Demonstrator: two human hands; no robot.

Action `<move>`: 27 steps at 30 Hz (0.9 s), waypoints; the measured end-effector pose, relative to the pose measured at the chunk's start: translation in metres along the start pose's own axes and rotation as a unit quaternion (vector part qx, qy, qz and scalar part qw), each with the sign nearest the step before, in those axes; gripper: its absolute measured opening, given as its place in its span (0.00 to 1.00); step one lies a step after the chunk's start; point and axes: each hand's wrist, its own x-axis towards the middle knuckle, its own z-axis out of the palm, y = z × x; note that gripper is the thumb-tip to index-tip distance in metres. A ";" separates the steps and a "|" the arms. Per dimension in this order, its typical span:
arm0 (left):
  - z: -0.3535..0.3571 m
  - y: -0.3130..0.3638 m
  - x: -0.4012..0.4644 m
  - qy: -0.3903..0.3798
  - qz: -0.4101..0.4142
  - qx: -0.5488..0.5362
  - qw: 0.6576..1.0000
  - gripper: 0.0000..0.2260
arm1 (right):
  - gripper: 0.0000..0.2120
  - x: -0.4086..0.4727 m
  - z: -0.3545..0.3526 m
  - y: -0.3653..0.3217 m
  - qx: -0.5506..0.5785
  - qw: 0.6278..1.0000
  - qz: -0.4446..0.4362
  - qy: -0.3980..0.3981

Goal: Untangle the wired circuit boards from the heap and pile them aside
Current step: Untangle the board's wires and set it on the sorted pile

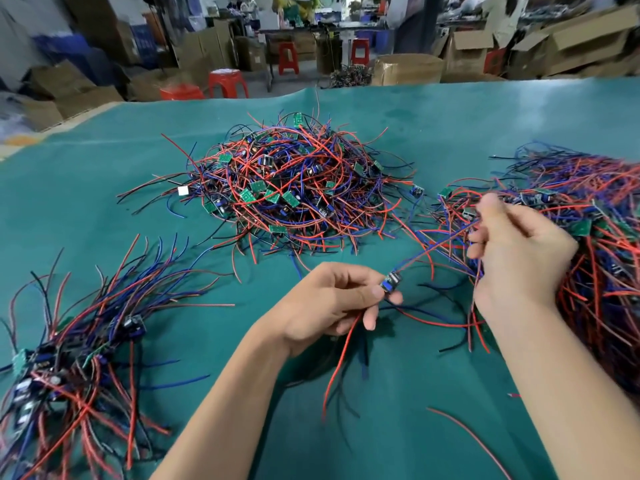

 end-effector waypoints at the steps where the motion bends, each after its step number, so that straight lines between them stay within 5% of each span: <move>1: 0.001 -0.001 0.001 0.046 0.010 -0.011 0.999 0.08 | 0.09 0.001 0.001 0.000 0.017 1.000 0.008 0.017; 4: 0.001 -0.003 0.005 0.162 0.041 -0.053 0.985 0.09 | 0.06 -0.012 0.008 0.004 0.008 0.999 0.023 -0.026; 8: 0.001 -0.004 0.005 0.171 0.068 -0.027 0.983 0.10 | 0.16 -0.046 0.018 0.014 -0.135 0.935 0.011 -0.329; 10: 0.002 -0.004 0.004 0.156 0.071 0.008 0.985 0.12 | 0.15 -0.058 0.021 0.016 -0.151 0.903 -0.011 -0.401; 18: 0.005 -0.004 0.006 0.183 0.020 0.038 0.982 0.11 | 0.11 -0.050 0.018 0.015 -0.191 0.918 -0.080 -0.338; 27: 0.010 0.004 0.002 0.085 0.024 0.053 0.995 0.09 | 0.21 -0.013 0.006 0.021 -0.168 0.974 -0.101 -0.112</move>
